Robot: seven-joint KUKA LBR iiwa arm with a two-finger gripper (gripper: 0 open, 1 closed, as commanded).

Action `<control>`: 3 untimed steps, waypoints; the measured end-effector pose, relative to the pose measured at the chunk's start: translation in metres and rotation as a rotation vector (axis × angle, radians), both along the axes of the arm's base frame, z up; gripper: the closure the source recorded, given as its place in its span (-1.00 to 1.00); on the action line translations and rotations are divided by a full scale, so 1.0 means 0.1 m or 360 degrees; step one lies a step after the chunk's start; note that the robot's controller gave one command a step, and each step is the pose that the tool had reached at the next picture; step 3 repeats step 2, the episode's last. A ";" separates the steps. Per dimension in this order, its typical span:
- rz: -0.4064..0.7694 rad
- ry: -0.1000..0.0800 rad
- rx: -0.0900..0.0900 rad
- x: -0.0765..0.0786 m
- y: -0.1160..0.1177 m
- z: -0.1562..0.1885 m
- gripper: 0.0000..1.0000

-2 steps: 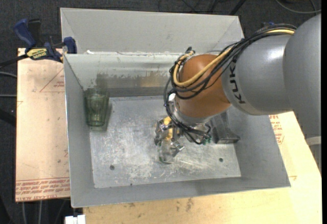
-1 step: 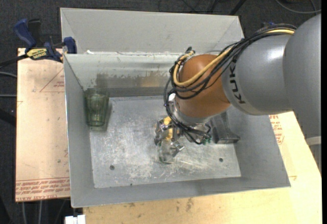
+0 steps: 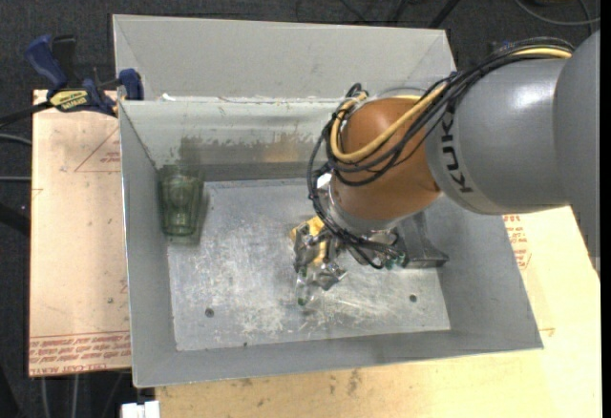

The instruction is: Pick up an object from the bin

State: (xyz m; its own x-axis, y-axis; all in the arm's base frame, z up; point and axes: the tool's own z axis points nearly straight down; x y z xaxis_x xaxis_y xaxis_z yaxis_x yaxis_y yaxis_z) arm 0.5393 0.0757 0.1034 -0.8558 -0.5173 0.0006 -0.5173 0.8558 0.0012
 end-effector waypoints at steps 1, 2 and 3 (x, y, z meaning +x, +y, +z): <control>0.0032 0.0002 0.0002 0.03 -0.09 0.60 1.00; 0.0029 -0.0011 0.0000 0.09 -0.18 1.16 1.00; 0.0029 -0.0011 0.0000 0.09 -0.18 1.16 1.00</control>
Offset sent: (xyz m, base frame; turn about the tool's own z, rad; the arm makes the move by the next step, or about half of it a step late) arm 0.0092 -0.0143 0.0413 -0.0305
